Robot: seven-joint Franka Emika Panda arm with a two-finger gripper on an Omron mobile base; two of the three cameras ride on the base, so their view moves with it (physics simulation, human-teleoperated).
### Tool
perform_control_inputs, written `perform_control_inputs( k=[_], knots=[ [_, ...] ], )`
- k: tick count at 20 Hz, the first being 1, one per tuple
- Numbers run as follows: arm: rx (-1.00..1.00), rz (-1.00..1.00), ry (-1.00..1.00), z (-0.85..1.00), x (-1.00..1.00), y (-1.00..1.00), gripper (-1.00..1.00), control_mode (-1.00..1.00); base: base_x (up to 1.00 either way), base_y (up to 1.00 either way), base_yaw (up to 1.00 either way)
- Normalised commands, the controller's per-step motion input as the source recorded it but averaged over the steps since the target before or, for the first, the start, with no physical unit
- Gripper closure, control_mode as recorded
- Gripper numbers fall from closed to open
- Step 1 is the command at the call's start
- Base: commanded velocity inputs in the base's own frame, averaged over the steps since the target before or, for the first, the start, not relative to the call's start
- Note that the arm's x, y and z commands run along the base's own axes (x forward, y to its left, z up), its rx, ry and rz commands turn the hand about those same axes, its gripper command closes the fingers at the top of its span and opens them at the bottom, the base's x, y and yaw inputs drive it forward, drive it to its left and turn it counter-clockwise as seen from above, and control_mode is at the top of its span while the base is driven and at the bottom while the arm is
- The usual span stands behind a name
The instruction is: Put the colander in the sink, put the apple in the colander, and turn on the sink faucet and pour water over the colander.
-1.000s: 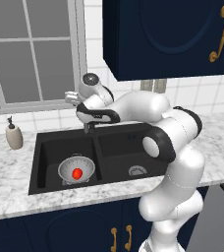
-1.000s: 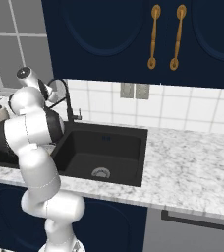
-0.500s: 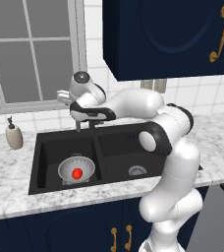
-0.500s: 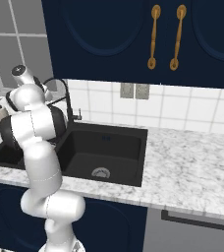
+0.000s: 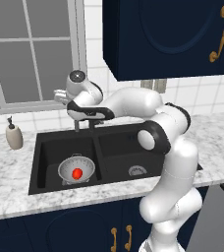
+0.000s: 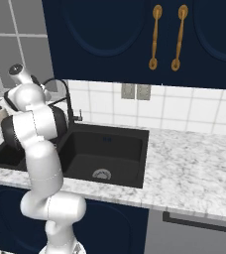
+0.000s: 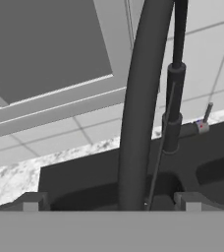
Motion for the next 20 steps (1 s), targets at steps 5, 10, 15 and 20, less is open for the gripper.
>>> perform_control_inputs(
  k=[5,10,15,20],
  knots=[
    [0.00,0.00,0.00,0.08,-0.16,0.00,-1.00,-1.00,0.00,0.00,0.00],
    [0.00,0.00,0.00,0.17,-0.30,0.00,-1.00,-1.00,0.00,0.00,0.00],
    [0.00,-0.01,0.00,0.23,-0.47,-0.13,-1.00,-1.00,0.00,0.00,0.00],
    [0.00,-0.01,0.00,0.21,-0.64,-0.31,-1.00,-1.00,0.00,0.00,0.00]
  ],
)
